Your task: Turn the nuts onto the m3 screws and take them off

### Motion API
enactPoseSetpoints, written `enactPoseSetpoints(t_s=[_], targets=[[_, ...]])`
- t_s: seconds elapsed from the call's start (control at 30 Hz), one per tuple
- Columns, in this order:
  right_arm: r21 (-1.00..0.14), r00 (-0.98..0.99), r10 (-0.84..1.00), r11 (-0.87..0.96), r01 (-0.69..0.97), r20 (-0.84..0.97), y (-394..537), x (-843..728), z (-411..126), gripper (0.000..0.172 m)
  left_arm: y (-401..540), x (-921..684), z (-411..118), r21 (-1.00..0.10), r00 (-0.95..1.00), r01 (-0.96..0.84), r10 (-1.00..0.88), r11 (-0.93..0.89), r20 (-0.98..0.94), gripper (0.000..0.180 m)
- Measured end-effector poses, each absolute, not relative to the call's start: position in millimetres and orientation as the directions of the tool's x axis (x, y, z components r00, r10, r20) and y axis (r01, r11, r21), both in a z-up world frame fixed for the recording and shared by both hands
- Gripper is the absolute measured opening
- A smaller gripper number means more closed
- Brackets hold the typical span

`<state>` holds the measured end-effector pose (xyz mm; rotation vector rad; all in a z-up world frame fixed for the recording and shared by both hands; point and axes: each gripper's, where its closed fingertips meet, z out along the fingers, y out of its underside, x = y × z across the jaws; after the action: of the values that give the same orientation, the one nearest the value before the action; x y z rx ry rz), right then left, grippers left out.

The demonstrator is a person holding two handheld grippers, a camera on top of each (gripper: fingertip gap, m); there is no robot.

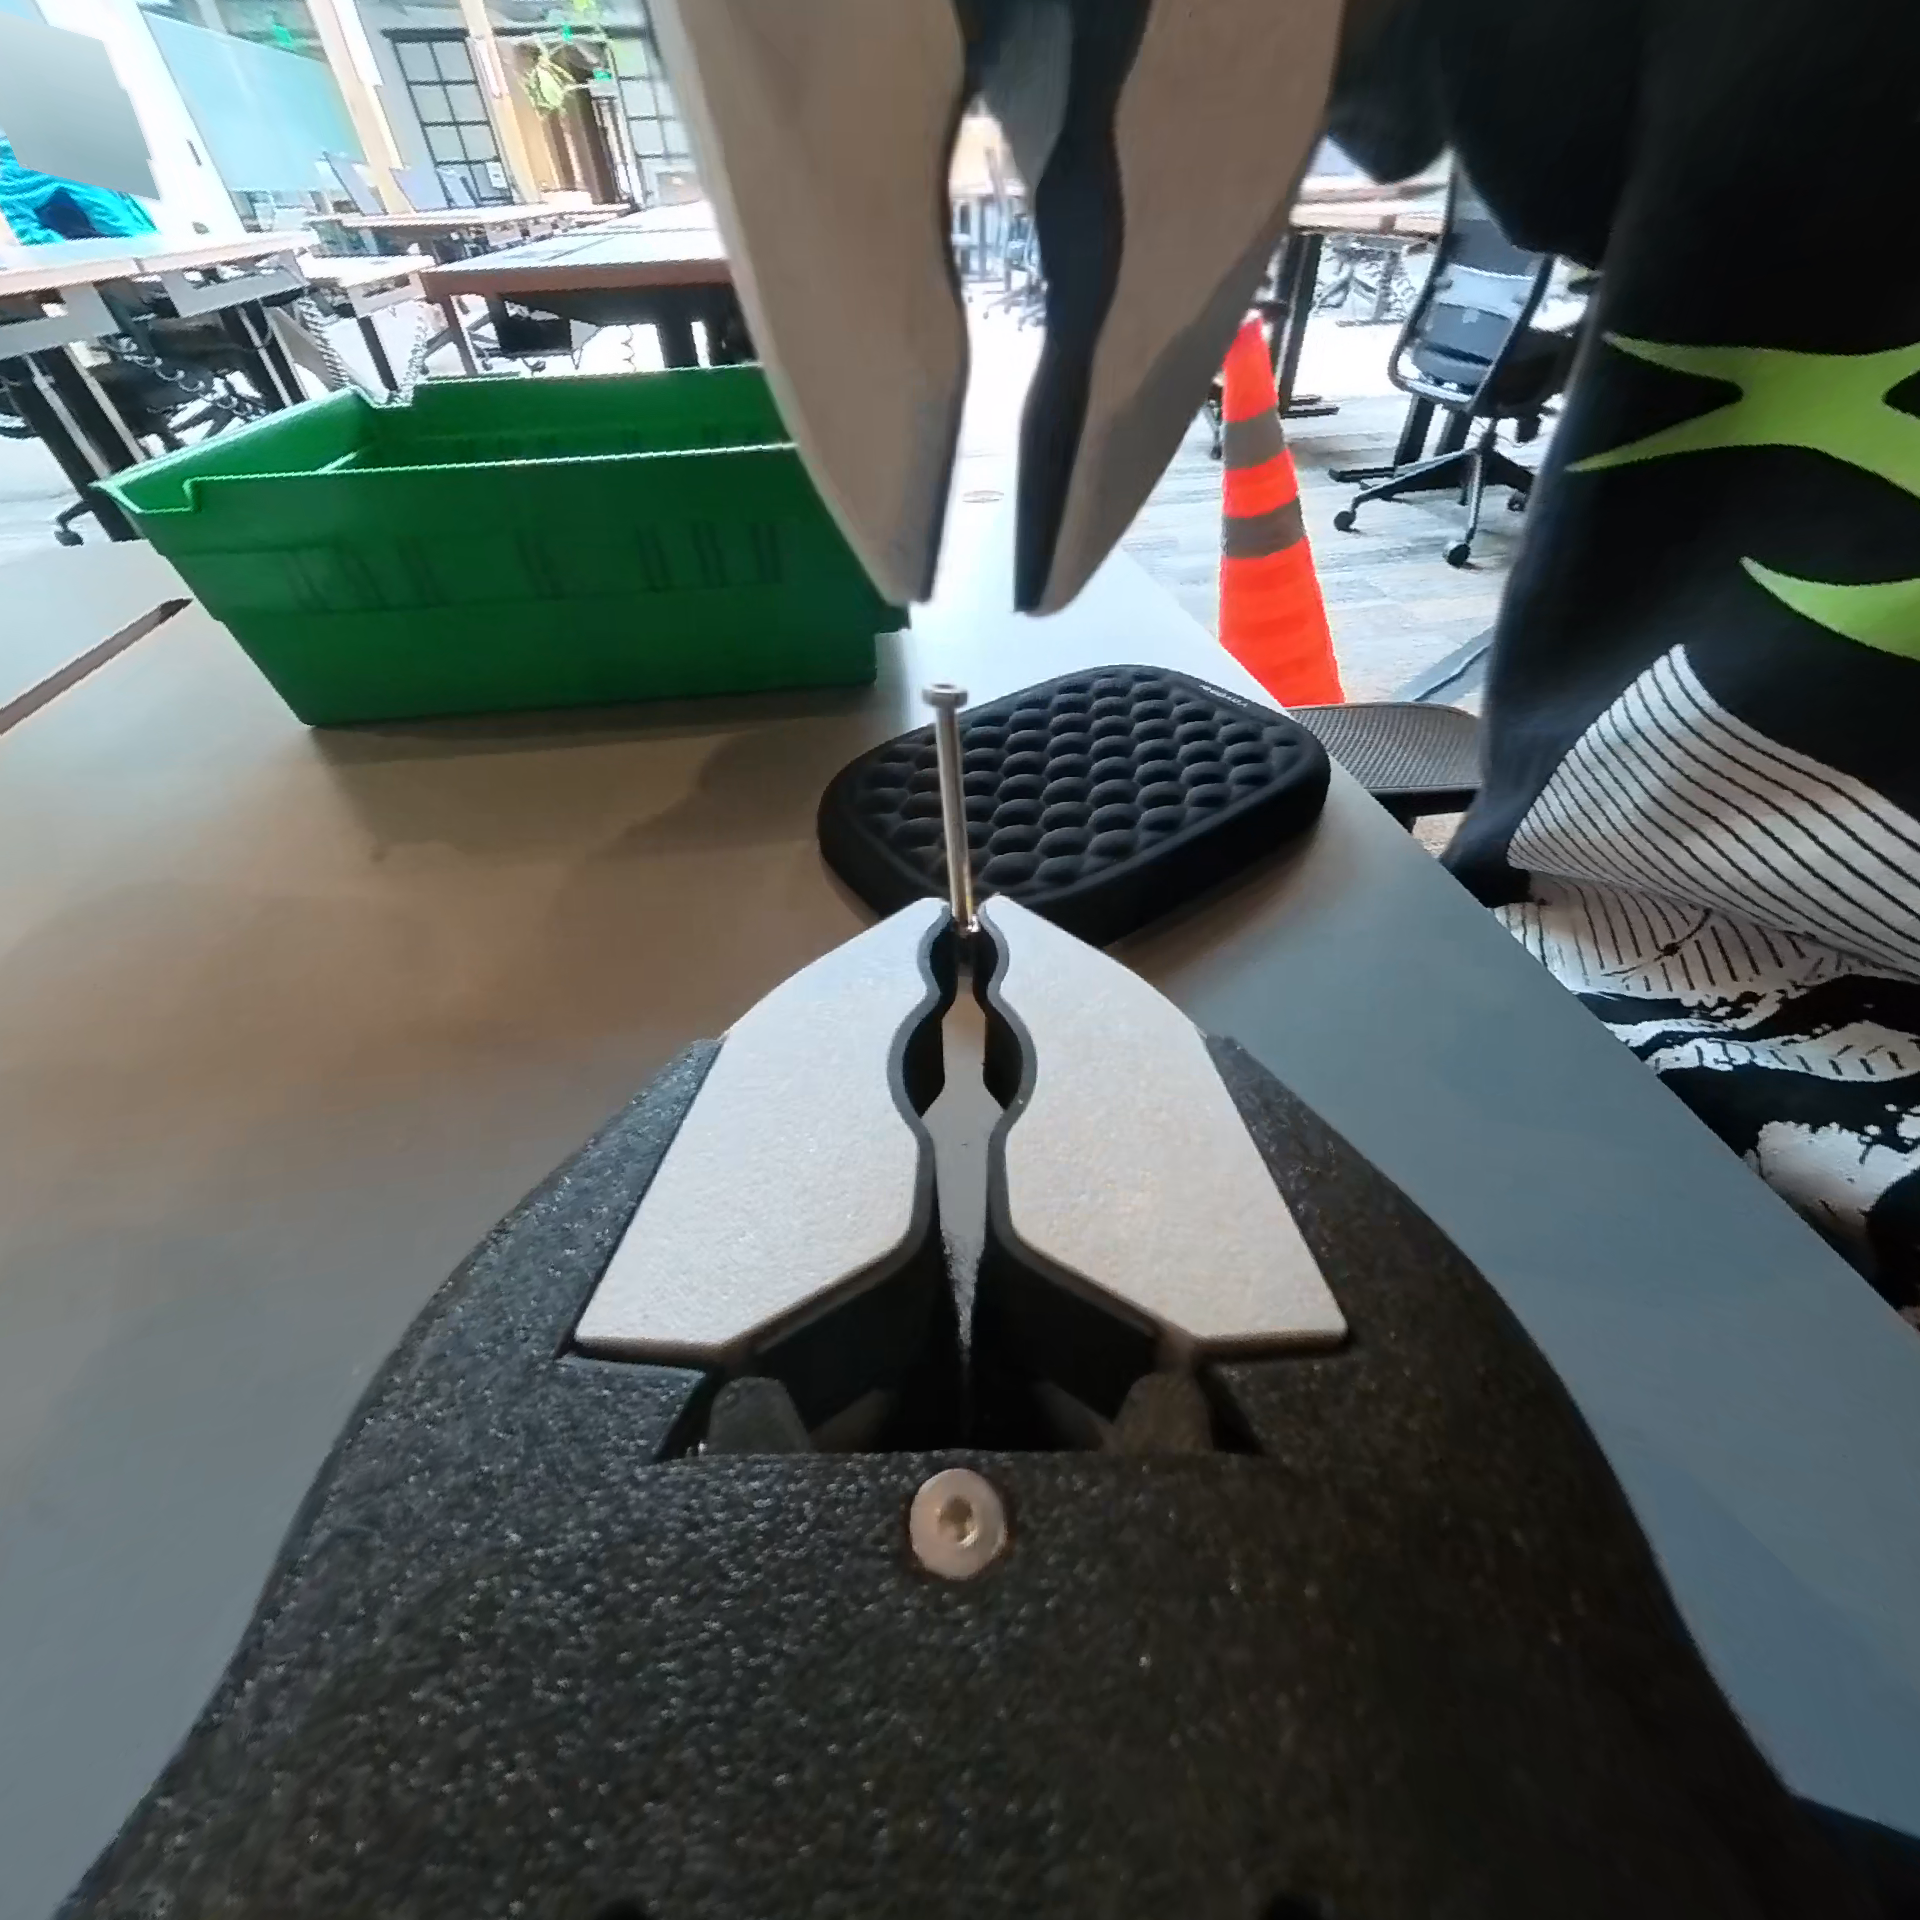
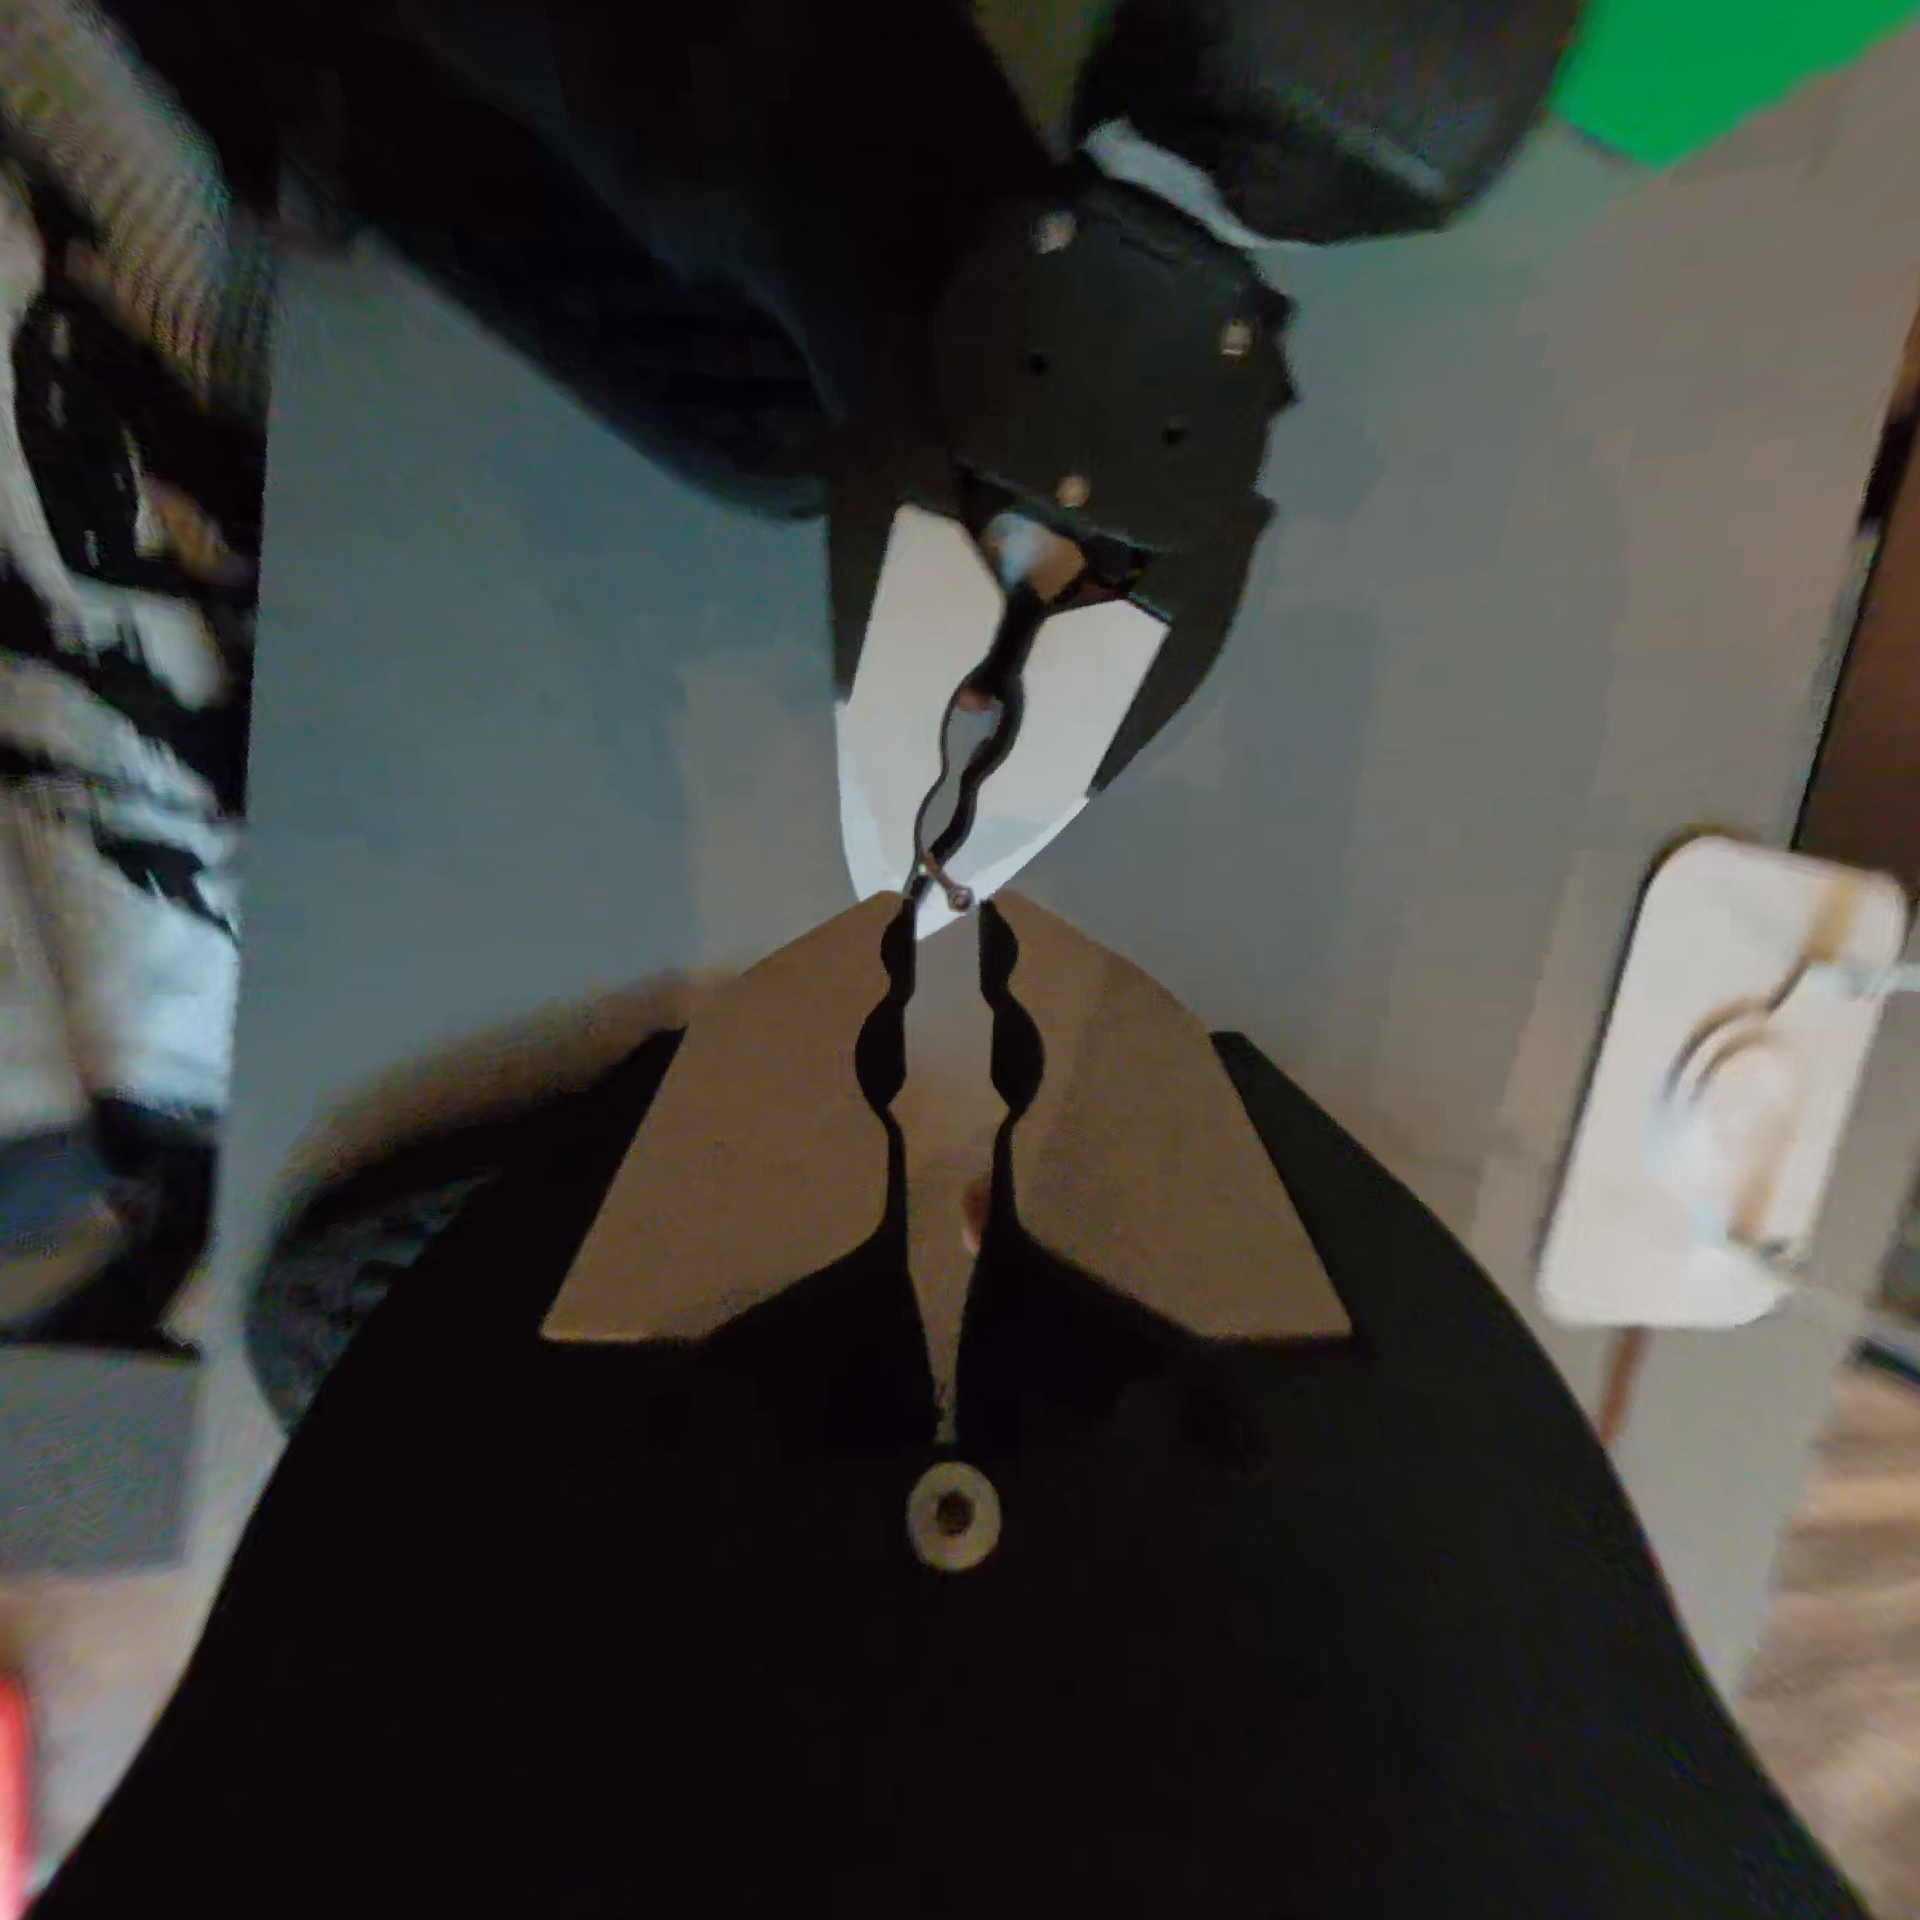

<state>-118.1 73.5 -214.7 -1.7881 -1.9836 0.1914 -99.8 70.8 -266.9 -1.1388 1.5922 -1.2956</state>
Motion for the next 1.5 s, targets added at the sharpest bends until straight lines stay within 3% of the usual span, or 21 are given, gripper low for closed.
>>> enactPoseSetpoints(t_s=[0.13, 0.7, 1.5], targets=[[-0.302, -0.335, 0.896, 0.418, 0.857, 0.290, 74, -116, -220, 0.012, 68, -101, -267, -0.982, -0.318, -0.166, -0.948, 0.086, -0.029, 0.001], [-0.244, -0.356, 0.893, 0.423, 0.873, 0.274, 78, -121, -226, 0.005, 68, -101, -267, -0.983, -0.322, -0.163, -0.946, 0.081, -0.024, 0.001], [-0.286, -0.431, 0.875, 0.480, 0.829, 0.218, 66, -123, -220, 0.004, 59, -103, -267, -0.982, -0.381, -0.150, -0.923, 0.117, -0.052, 0.001]])
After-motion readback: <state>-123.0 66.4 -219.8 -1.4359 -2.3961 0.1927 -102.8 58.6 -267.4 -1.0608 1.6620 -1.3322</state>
